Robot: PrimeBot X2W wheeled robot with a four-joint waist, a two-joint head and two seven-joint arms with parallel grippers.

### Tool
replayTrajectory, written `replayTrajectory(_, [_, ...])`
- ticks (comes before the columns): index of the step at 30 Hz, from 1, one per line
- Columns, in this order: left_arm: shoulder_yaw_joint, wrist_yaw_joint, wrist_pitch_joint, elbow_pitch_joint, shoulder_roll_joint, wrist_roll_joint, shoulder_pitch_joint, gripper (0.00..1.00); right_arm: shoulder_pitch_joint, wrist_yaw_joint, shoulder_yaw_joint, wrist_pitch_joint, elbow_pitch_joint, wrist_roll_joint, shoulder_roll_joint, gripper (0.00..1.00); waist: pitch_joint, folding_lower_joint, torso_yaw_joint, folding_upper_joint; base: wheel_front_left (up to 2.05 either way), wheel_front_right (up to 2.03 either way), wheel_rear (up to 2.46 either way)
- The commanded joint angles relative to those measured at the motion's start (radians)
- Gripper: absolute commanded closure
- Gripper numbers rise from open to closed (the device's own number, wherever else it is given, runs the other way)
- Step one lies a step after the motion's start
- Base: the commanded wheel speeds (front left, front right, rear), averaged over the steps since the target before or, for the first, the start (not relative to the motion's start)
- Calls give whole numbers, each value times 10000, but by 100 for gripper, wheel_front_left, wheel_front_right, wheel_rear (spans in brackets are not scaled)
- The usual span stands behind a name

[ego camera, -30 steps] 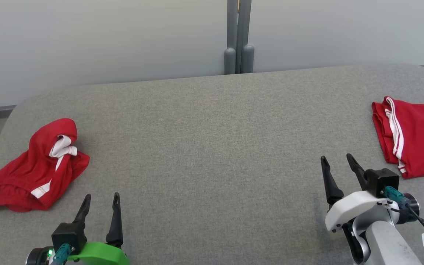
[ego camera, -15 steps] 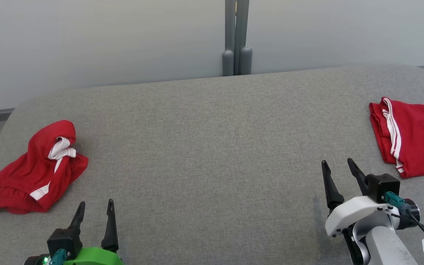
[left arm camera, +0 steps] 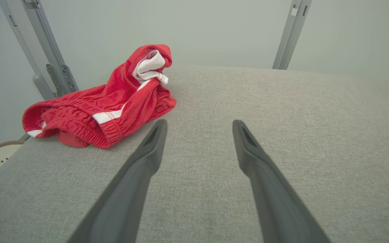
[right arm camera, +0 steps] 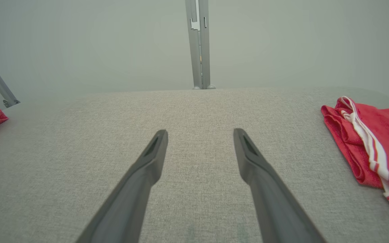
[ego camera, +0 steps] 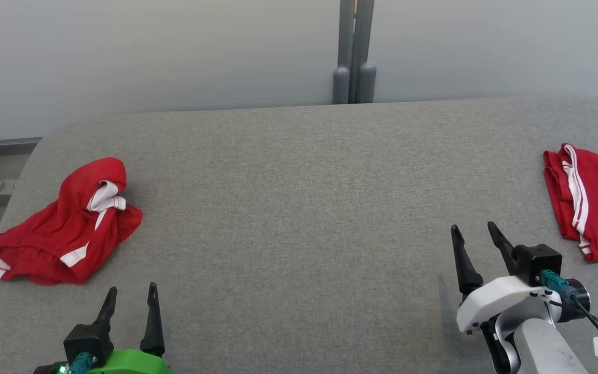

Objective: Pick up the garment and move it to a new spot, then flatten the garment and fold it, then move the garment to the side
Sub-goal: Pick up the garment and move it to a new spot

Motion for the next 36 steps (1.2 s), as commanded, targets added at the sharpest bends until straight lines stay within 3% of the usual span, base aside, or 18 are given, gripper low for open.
replayTrajectory(1, [24,42,1,-5,22,-53,43,0,83,-16,10,-26,-48,-23,-24,0,52,0,250,0,0,0,0])
replayTrajectory(22, [1131,-135,1,230,30,259,111,0,-315,-17,793,-26,123,190,-112,0,258,0,3227,0,0,0,0])
replayTrajectory(36, [1244,-232,1,399,24,-250,11,0,-577,-17,1137,-26,325,249,-108,0,502,0,3581,0,0,0,0])
